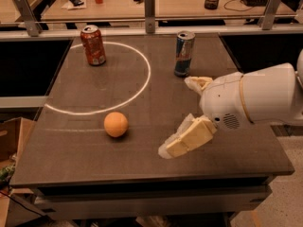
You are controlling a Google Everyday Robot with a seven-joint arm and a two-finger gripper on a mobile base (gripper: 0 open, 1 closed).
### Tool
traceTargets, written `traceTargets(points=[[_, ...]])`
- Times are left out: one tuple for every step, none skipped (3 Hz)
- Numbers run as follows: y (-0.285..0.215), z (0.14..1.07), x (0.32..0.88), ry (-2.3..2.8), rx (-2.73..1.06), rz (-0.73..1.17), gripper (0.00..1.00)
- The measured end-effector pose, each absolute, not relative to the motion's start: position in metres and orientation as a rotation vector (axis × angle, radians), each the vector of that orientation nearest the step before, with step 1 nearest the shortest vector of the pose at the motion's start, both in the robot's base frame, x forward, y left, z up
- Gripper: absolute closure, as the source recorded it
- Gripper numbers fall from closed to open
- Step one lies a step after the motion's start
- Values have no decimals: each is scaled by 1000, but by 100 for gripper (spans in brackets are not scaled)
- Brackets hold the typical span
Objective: Pick orange
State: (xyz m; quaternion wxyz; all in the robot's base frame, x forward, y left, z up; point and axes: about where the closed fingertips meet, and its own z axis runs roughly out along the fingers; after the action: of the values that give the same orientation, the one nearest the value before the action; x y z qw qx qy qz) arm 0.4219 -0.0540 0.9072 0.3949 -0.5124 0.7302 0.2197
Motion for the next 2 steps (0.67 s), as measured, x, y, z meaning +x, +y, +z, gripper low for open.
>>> traceTargets(points=[[-54,907,422,1852,-1299,557,0],[-42,899,417,1865,-1293,552,0]])
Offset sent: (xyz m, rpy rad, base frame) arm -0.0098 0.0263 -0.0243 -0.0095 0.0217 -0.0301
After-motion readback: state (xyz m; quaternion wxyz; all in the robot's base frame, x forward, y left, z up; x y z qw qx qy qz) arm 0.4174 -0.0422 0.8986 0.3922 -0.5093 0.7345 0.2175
